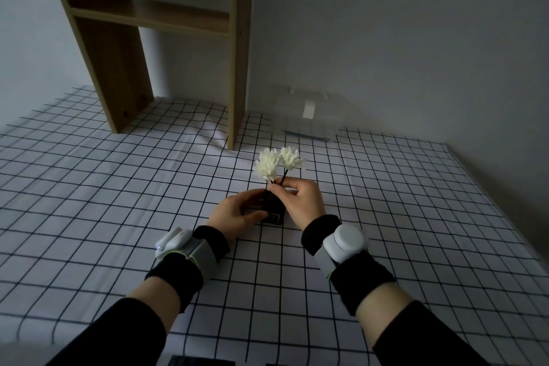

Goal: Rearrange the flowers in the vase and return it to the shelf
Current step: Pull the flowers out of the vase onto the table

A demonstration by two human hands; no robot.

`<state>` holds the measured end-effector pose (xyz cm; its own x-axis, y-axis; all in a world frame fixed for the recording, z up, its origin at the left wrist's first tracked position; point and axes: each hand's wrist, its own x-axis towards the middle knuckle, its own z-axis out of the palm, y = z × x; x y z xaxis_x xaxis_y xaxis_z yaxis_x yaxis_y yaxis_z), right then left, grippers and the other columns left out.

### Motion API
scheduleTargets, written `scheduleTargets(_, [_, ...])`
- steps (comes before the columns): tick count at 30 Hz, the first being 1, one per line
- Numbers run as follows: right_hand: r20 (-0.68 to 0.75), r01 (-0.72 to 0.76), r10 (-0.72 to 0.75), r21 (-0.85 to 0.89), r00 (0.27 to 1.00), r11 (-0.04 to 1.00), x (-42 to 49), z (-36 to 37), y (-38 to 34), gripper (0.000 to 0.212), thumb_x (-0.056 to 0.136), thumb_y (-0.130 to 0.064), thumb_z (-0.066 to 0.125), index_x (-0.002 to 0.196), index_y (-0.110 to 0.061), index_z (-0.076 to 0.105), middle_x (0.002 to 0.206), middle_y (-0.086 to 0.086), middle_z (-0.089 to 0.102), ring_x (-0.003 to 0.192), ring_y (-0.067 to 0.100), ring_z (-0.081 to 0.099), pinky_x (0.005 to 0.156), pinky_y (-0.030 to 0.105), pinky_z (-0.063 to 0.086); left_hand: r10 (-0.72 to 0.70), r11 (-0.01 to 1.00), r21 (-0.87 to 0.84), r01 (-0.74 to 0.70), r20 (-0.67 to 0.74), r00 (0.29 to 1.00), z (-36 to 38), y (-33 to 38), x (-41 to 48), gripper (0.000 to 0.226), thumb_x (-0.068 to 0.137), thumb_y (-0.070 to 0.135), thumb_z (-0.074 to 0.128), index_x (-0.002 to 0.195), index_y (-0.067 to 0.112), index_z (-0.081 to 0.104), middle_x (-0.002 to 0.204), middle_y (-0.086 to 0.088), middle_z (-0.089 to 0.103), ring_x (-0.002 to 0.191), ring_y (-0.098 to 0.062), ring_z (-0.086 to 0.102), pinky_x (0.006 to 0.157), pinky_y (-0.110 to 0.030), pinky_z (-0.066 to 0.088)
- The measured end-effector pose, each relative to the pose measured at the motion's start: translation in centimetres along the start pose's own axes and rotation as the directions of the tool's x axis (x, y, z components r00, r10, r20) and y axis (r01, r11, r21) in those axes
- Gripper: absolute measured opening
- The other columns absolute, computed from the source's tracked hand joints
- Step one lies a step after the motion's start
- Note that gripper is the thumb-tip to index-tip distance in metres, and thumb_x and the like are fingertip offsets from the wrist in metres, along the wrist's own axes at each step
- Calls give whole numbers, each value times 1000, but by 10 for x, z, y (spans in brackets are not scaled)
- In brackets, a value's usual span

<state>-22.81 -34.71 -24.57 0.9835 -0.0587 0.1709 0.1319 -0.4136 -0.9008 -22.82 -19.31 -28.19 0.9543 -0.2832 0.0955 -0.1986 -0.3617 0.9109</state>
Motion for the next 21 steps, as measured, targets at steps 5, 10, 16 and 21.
scheduleTargets(5, [-26,22,-20,81,999,996,4,-9,-19,19,80,-19,68,94,-7,72,86,-3,70,79,-2,61,70,-3,41,-8,1000,1,8,0,1000,0,1,1,51,77,10,68,126,14,52,115,1,63,109,-13,60,101,-32,44])
scheduleTargets(10, [-54,-82,98,245,994,966,13,-39,-49,17,80,-23,68,89,-9,73,82,-4,71,75,-3,62,70,11,50,-23,1000,3,23,-1,1000,1,0,0,51,78,11,68,126,16,51,109,7,61,104,-9,59,94,-22,42])
scheduleTargets(16, [332,-556,466,272,820,785,12,-93,-46,8,84,-16,63,81,-10,69,75,1,73,64,10,65,56,20,54,-16,1000,-15,16,-11,1000,2,0,-1,51,79,10,67,126,15,51,109,4,61,102,-8,58,94,-23,41])
scheduleTargets(21, [306,-727,673,107,674,679,-15,-87,-10,18,82,-9,64,100,-4,62,76,2,65,67,13,59,54,21,55,-12,1000,-1,12,-8,1000,1,0,-1,50,79,11,67,126,16,51,109,7,60,101,-6,57,93,-21,39])
